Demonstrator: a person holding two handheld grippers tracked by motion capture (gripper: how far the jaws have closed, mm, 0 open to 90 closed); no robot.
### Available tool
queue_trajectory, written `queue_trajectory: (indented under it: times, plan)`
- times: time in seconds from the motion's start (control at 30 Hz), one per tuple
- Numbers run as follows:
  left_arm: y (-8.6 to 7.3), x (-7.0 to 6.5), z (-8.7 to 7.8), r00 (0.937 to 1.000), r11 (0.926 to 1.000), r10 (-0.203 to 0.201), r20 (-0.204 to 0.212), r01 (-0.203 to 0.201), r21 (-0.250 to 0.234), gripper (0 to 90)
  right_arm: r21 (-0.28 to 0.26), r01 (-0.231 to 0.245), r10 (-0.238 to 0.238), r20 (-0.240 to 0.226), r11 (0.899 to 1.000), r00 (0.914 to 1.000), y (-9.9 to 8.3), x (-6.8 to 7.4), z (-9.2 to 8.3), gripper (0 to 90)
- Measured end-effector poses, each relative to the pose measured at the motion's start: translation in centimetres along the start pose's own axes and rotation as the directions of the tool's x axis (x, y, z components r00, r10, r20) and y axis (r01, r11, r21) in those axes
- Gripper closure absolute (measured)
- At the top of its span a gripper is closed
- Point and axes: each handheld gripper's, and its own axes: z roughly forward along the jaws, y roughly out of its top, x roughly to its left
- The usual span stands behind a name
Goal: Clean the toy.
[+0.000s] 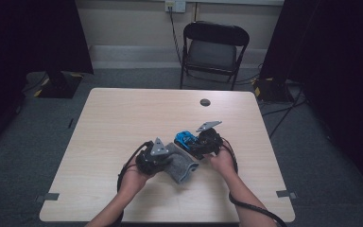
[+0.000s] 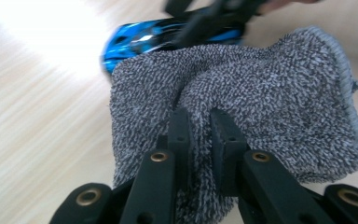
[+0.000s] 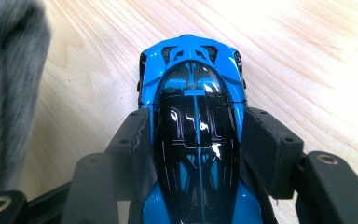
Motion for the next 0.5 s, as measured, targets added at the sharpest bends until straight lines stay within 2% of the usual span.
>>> queue_trajectory:
  times: [0.07, 0.1, 0.13, 0.17, 0.2, 0.23, 0.37, 0.5]
  plan:
    - [0.1, -1.1, 0.5, 0.9991, 0.9999, 0.012, 0.042, -0.012, 0.005, 80.0, 0.001, 0.000, 0.000, -0.001, 1.000, 1.0000, 0.0, 0.0, 0.0, 43.2]
    - [0.1, -1.1, 0.5, 0.9991, 0.9999, 0.012, 0.042, -0.012, 0.005, 80.0, 0.002, 0.002, -0.002, -0.001, 1.000, 1.0000, 0.0, 0.0, 0.0, 43.1]
    - [0.2, -1.9, 1.1, 0.9960, 0.9985, 0.050, 0.074, -0.051, 0.020, 79.9, 0.002, 0.004, -0.004, -0.001, 1.000, 1.0000, 0.0, 0.0, 0.0, 43.1]
    - [0.2, -1.9, 1.1, 0.9960, 0.9985, 0.050, 0.074, -0.051, 0.020, 79.9, 0.002, 0.004, -0.004, -0.001, 1.000, 1.0000, 0.0, 0.0, 0.0, 43.2]
    - [0.4, -2.6, 1.9, 0.9929, 0.9977, 0.055, 0.105, -0.059, 0.035, 79.8, 0.003, 0.004, -0.004, -0.001, 1.000, 1.0000, 0.0, 0.0, 0.0, 43.2]
    - [0.6, -2.9, 2.3, 0.9907, 0.9968, 0.066, 0.119, -0.071, 0.036, 79.8, 0.002, 0.004, -0.004, -0.001, 1.000, 1.0000, 0.0, 0.0, 0.0, 43.1]
    - [1.2, -3.8, 3.7, 0.9867, 0.9943, 0.090, 0.135, -0.096, 0.045, 79.7, 0.003, 0.006, -0.006, -0.002, 1.000, 1.0000, 0.1, 0.0, 0.0, 43.1]
    - [1.5, -4.1, 4.8, 0.9864, 0.9923, 0.100, 0.131, -0.108, 0.060, 79.6, 0.002, 0.006, -0.006, -0.002, 1.000, 1.0000, 0.1, 0.0, 0.0, 43.1]
